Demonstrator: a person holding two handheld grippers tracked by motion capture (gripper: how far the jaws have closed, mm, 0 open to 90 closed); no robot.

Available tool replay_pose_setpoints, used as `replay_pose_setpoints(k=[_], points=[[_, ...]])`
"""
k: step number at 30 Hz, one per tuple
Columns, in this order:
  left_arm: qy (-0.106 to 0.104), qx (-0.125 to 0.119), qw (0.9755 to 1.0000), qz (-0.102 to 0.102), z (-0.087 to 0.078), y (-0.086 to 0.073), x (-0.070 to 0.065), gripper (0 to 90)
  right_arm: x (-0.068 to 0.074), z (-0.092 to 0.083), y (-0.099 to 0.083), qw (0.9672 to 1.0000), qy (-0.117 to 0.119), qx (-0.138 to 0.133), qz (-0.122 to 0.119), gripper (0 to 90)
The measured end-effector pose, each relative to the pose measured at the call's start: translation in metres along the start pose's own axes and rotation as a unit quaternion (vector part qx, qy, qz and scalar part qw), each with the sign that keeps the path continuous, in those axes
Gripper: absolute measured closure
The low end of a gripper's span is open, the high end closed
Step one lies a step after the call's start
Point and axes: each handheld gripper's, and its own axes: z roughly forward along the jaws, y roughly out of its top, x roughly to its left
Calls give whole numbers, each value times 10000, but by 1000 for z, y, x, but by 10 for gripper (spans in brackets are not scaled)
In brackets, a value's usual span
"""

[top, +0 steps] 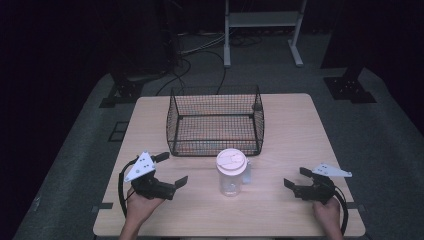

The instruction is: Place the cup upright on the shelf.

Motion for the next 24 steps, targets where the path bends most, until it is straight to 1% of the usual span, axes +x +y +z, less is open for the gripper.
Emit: replay_pose_setpoints(k=[2,4,5,7,8,10,11,13,15,17,20,22,23,24], points=[[-102,43,9999,18,3,3,-2,0,0,0,0,10000,8,2,5,129],[-153,143,9997,82,6,6,-4,0,0,0,0,10000,15,0,8,129],[-153,143,9997,82,6,6,-4,0,0,0,0,10000,15,0,8,129],[-227,208,9994,171,11,12,-8,0,0,0,0,10000,25,5,-8,129],[-227,208,9994,171,11,12,-8,0,0,0,0,10000,25,5,-8,129],[-289,232,9991,212,14,15,-10,0,0,0,0,10000,33,10,-6,129],[-353,253,9987,255,17,19,-11,0,0,0,0,10000,37,10,-6,129],[-389,273,9985,266,18,20,-12,0,0,0,0,10000,37,12,-7,129],[-490,293,9980,260,21,23,-14,0,0,0,0,10000,36,11,-4,129],[-624,383,9968,306,27,25,-16,0,0,0,0,10000,32,13,0,129],[-685,461,9959,366,32,27,-18,0,0,0,0,10000,32,11,-3,129],[-748,479,9954,364,35,29,-21,0,0,0,0,10000,36,14,-2,129],[-799,519,9948,369,37,30,-23,0,0,0,0,10000,36,14,-2,129],[-873,617,9935,391,40,31,-24,0,0,0,0,10000,37,10,1,129]])
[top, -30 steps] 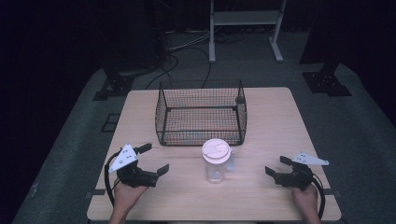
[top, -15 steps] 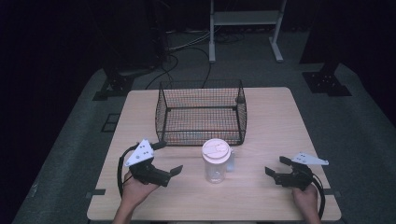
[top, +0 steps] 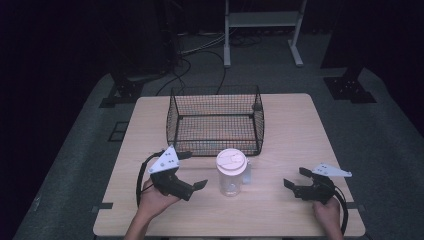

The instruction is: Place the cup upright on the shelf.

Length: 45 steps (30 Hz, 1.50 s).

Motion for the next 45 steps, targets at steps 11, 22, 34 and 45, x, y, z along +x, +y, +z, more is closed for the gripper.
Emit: replay_pose_setpoints(k=[11,22,34,45], points=[[-119,301,9994,143,20,9,-6,0,0,0,0,10000,32,6,-19,129],[-457,774,9958,180,48,11,-8,0,0,0,0,10000,46,24,-31,129],[-521,1122,9920,247,70,19,-12,0,0,0,0,9999,95,48,-29,129],[-416,1294,9904,270,84,29,-7,0,0,1,0,9999,101,59,-63,129]])
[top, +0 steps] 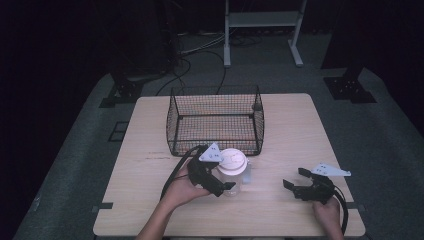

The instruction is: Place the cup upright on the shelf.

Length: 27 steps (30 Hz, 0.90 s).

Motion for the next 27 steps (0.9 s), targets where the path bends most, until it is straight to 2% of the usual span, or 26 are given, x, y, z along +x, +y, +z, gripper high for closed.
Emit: replay_pose_setpoints(k=[5,8,13,14,20,27], points=[[21,78,10000,-51,6,7,2,0,0,0,0,10000,3,6,-5,129],[115,199,9997,-19,9,10,3,0,0,0,0,10000,4,10,-7,129],[69,233,9997,-21,12,12,3,0,0,0,0,10000,7,25,-20,129],[19,232,9997,6,12,13,3,38,0,0,0,10000,8,27,-14,129],[5,440,9990,33,13,19,3,48,0,0,0,10000,2,32,-19,129],[39,482,9988,-20,13,21,3,56,0,0,0,10000,8,34,-14,129]])
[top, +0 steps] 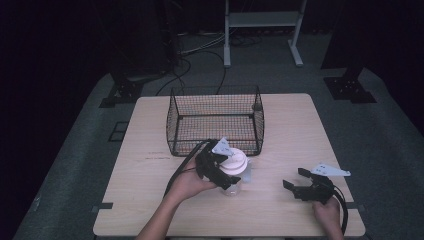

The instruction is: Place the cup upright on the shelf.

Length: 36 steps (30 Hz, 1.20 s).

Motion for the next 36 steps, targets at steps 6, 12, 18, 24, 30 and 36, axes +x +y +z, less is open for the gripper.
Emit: replay_pose_setpoints(k=[6,12,18,24,30,36], points=[[15,-6,10000,-5,1,2,-1,57,0,0,0,10000,-4,-3,-2,129],[-32,4,10000,-6,1,3,0,58,0,0,0,10000,3,-16,3,129],[-66,85,9999,58,-2,8,-1,58,0,0,0,10000,-5,-21,1,129],[-65,32,9999,130,-15,16,-1,59,0,0,0,10000,-14,-32,8,129],[-254,33,9995,181,-28,24,2,59,0,0,0,10000,-26,-28,6,129],[-229,23,9994,259,-43,32,3,59,0,0,0,10000,-33,-41,11,129]])
